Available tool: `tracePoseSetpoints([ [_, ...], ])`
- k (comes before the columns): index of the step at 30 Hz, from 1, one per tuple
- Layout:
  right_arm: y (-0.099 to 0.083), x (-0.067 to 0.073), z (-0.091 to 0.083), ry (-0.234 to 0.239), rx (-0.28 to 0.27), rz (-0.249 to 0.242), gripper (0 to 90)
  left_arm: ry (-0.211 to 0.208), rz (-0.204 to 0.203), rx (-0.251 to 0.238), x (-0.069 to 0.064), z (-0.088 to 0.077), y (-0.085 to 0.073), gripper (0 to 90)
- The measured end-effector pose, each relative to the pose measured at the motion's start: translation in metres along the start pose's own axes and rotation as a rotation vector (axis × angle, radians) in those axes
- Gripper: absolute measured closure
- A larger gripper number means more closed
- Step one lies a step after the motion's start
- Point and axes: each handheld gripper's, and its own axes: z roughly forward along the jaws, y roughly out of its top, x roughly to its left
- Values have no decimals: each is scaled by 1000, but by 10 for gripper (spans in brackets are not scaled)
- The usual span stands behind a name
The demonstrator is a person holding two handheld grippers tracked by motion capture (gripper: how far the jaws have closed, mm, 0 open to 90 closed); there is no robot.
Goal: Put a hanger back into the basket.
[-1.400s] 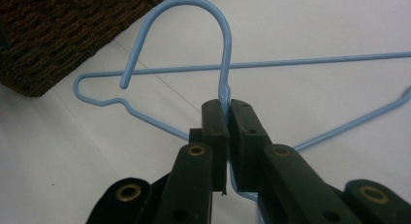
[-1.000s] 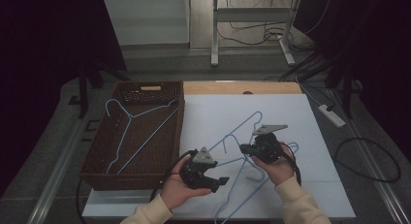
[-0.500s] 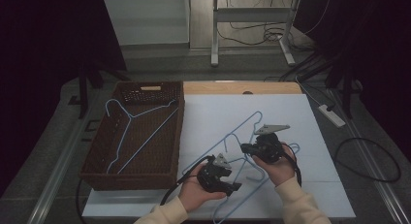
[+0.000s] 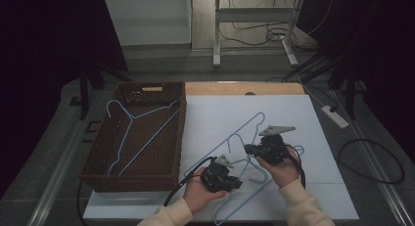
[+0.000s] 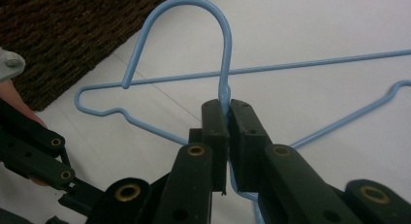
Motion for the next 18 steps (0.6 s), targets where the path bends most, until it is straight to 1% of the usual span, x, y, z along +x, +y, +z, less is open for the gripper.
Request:
tracePoseSetpoints([
  [3, -1, -2, -4, 9, -18, 5, 837, -6, -11, -12, 0, -2, 0, 808],
  [6, -5, -5, -12, 38, -51, 13, 693, -23, -21, -30, 0, -4, 0, 836],
  [9, -11, -9, -22, 60, -87, 8, 592, -44, -25, -47, -1, -7, 1, 859],
  [11, -16, -13, -30, 63, -118, 8, 538, -45, -17, -51, -3, -9, 1, 866],
  [14, -24, -19, -44, 62, -167, 21, 496, -51, -16, -60, -4, -12, 1, 867],
  [15, -26, -21, -48, 58, -175, 24, 478, -55, -17, -64, -4, -13, 1, 868],
  [17, -33, -25, -56, 53, -198, 32, 470, -55, -14, -73, -4, -16, 1, 868],
  [18, -36, -28, -60, 54, -205, 38, 467, -56, -20, -79, -5, -19, 2, 868],
])
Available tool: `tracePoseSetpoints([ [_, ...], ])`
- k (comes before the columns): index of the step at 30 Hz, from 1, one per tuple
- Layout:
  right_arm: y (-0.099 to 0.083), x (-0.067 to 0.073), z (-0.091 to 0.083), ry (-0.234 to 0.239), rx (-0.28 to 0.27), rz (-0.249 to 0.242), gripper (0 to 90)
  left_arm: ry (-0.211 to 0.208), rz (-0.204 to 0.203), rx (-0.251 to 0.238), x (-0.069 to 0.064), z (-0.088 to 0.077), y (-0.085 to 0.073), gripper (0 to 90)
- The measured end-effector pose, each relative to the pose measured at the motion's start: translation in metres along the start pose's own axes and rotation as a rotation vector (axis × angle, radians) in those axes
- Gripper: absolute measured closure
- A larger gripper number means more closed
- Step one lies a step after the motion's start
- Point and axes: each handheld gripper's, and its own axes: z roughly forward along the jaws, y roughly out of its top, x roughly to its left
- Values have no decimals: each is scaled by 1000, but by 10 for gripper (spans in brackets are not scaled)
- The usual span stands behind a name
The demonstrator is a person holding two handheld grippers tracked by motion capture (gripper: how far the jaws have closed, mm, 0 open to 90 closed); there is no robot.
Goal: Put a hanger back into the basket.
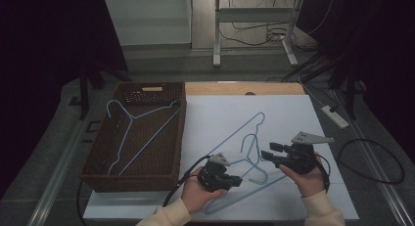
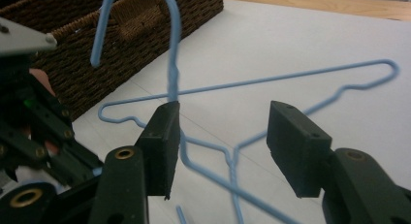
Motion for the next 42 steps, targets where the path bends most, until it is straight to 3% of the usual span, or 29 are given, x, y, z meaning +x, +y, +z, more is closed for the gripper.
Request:
tracePoseSetpoints([
  [4, -9, -9, -17, 9, -35, 12, 453, -7, -7, -21, 2, -8, 2, 868],
  [14, -19, -27, -31, -27, -78, 60, 441, -51, -8, -77, -3, -29, 9, 869],
  [29, -23, -31, -38, -56, -101, 57, 441, -33, -18, -174, 1, -67, 16, 868],
  [42, -27, -33, -34, -69, -84, 52, 440, 28, 20, -260, 0, -108, 22, 869],
])
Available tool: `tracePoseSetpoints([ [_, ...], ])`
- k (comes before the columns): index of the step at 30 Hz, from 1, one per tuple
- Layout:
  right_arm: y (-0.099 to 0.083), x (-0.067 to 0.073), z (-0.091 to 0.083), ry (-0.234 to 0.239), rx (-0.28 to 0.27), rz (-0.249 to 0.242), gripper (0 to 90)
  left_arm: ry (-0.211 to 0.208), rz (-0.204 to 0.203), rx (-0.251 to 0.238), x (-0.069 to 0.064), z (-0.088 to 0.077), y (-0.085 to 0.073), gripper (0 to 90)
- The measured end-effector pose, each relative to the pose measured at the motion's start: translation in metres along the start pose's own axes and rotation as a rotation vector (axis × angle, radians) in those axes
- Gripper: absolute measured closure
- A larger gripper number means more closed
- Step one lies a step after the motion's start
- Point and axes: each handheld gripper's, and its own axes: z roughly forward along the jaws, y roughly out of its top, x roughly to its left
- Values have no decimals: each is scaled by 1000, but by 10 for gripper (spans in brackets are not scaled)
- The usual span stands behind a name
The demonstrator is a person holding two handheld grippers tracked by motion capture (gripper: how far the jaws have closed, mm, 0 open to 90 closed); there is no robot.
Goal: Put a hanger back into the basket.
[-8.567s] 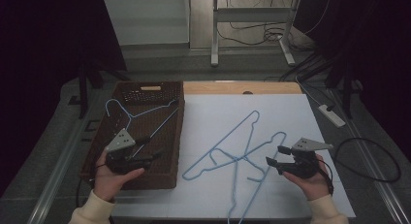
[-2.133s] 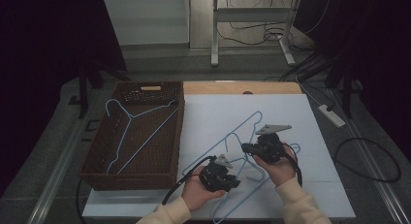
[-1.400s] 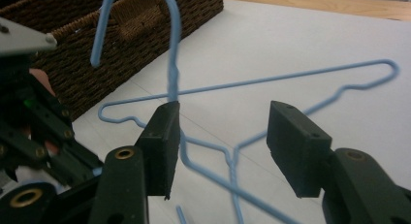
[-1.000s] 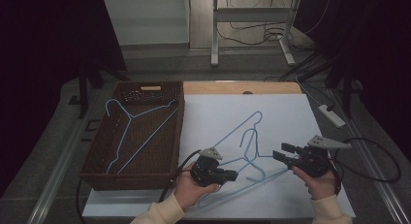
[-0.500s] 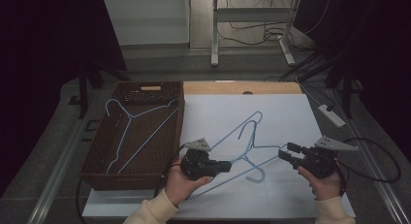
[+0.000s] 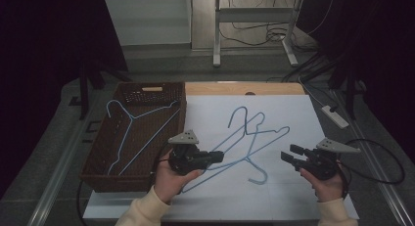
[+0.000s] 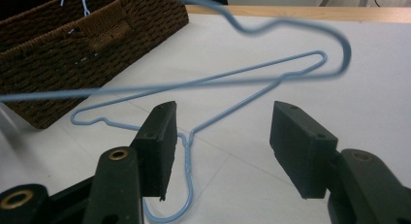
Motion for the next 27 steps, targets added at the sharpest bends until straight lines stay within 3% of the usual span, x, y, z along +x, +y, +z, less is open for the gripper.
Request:
tracePoseSetpoints([
  [17, -4, 2, 6, -13, 32, -20, 435, 66, -7, -117, 17, -55, 9, 869],
  [27, -5, 2, 8, -14, 42, -21, 434, 139, -25, -176, 35, -90, 5, 869],
])
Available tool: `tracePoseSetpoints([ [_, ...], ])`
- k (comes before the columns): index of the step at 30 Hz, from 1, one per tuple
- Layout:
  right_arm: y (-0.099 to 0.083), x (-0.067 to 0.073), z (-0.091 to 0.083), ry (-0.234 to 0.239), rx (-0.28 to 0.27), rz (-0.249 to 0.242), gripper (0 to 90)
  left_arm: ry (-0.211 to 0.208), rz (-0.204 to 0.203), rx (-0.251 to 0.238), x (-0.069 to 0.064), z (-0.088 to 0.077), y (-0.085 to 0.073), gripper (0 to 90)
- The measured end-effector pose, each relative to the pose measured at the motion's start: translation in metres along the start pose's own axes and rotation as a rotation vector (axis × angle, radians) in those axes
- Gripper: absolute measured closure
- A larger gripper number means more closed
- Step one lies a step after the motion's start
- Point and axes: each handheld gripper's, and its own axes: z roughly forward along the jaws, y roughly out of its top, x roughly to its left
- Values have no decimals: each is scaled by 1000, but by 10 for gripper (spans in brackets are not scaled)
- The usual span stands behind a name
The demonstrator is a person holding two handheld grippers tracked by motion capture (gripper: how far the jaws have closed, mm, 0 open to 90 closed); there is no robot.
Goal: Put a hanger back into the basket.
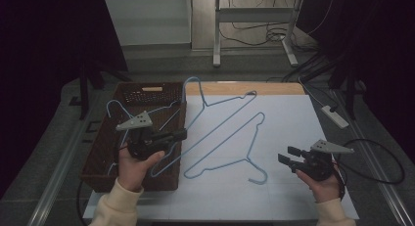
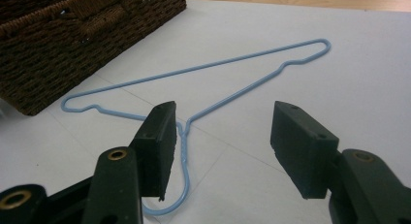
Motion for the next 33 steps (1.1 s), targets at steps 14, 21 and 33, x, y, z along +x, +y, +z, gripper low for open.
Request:
tracePoseSetpoints([
  [14, -1, -1, 2, -12, 11, -3, 434, 101, -50, -70, 33, -46, -4, 869],
  [21, -2, -1, 2, -15, 13, -2, 434, 144, -74, -95, 46, -64, -8, 869],
  [33, -2, -1, 2, -21, 15, -1, 435, 198, -98, -96, 62, -79, -16, 869],
])
